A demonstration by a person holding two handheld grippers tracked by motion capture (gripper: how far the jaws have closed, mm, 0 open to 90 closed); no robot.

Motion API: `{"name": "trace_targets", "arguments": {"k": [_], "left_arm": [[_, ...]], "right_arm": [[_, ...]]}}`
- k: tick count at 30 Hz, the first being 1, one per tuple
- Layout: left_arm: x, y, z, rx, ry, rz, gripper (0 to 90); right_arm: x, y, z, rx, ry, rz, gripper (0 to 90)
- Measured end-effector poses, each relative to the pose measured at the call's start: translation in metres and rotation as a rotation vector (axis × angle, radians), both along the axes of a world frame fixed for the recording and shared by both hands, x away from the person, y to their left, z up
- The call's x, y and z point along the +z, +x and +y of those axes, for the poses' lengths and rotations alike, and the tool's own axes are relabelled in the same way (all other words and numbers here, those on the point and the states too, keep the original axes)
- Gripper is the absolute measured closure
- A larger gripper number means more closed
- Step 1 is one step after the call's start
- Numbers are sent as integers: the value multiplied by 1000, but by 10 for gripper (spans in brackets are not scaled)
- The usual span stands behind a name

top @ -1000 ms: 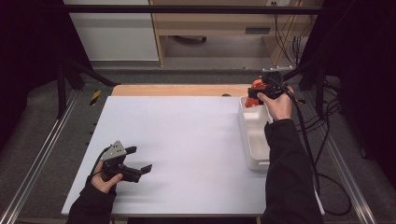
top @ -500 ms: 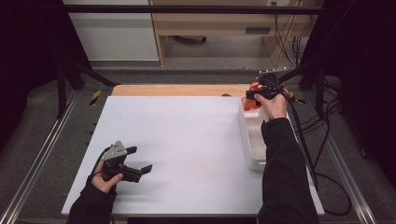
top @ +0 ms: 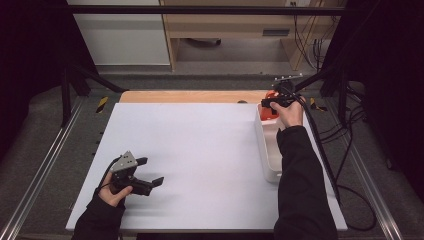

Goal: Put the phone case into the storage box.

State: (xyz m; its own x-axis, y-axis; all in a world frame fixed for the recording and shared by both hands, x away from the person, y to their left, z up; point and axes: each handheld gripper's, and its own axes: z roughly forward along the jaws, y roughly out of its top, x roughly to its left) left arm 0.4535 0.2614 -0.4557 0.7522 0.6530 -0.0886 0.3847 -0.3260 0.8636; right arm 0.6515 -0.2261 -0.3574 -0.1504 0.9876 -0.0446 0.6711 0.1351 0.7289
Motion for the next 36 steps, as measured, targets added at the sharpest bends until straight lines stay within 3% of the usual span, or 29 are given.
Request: {"name": "trace_targets", "arguments": {"k": [14, 36], "left_arm": [[-1, 0, 0, 0, 3, 2, 0], [-2, 1, -1, -5, 9, 7, 0]], "right_arm": [[-21, 12, 2, -23, 0, 39, 154], [-29, 18, 5, -42, 2, 52, 153]]}}
